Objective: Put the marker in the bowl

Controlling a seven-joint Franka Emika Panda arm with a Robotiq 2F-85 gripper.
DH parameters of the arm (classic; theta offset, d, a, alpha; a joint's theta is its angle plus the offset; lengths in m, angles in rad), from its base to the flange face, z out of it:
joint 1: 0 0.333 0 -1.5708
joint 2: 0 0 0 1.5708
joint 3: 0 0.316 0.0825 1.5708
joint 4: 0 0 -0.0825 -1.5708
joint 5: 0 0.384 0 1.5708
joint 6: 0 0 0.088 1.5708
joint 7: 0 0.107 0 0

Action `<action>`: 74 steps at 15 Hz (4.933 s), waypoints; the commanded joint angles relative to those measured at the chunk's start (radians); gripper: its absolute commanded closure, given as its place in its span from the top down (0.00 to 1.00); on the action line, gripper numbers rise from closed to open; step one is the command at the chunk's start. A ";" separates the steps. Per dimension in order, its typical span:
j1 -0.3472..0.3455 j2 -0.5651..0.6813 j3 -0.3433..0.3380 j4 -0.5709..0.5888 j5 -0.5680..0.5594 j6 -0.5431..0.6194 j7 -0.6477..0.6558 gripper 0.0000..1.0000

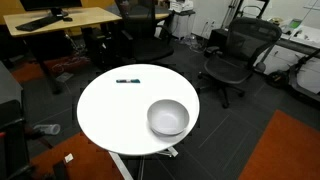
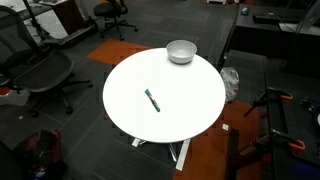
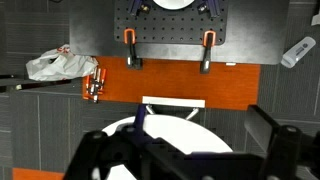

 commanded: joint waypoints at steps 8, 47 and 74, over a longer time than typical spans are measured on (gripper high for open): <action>0.001 0.025 0.001 0.019 -0.014 0.022 0.013 1.00; 0.106 1.051 -0.045 0.621 -0.030 0.577 0.849 1.00; 0.193 1.305 -0.204 0.698 -0.166 0.903 0.908 1.00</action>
